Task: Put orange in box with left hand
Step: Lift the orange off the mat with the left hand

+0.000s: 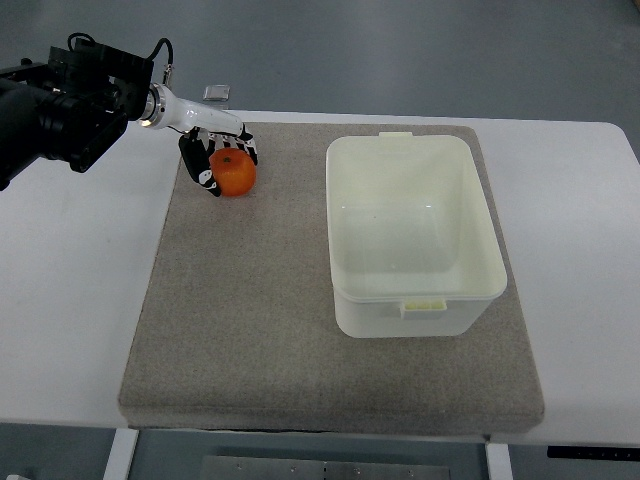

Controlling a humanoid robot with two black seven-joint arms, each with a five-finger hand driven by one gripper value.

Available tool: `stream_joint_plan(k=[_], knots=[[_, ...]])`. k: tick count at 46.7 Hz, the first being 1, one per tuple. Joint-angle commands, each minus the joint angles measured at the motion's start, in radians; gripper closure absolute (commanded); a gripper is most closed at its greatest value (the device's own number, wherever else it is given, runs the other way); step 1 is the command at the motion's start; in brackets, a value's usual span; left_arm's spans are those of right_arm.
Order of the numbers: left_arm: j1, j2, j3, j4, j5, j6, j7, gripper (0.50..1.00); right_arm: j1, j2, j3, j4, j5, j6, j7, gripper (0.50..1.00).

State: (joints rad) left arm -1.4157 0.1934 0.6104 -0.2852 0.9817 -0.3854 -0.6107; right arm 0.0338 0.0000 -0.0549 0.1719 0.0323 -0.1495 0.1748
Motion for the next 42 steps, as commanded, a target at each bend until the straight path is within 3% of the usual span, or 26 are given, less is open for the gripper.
stream_joint_plan(k=[1, 18, 27, 37, 42], knots=[[-0.012, 0.000, 0.000, 0.000, 0.000, 0.003, 0.000, 1.000, 0.000, 0.000, 0.001, 0.000, 0.000, -0.001, 0.000, 0.574], [-0.112, 0.000, -0.017, -0.012, -0.012, 0.052, 0.000, 1.000, 0.000, 0.000, 0.000, 0.000, 0.000, 0.001, 0.000, 0.574], [-0.169, 0.000, -0.046, -0.077, -0.017, 0.053, 0.000, 1.000, 0.000, 0.000, 0.000, 0.000, 0.000, 0.001, 0.000, 0.574], [-0.169, -0.002, -0.049, -0.077, -0.021, 0.057, 0.000, 1.000, 0.000, 0.000, 0.000, 0.000, 0.000, 0.001, 0.000, 0.574], [-0.172, -0.002, -0.075, -0.091, -0.023, 0.103, 0.000, 1.000, 0.000, 0.000, 0.001, 0.000, 0.000, -0.001, 0.000, 0.574]])
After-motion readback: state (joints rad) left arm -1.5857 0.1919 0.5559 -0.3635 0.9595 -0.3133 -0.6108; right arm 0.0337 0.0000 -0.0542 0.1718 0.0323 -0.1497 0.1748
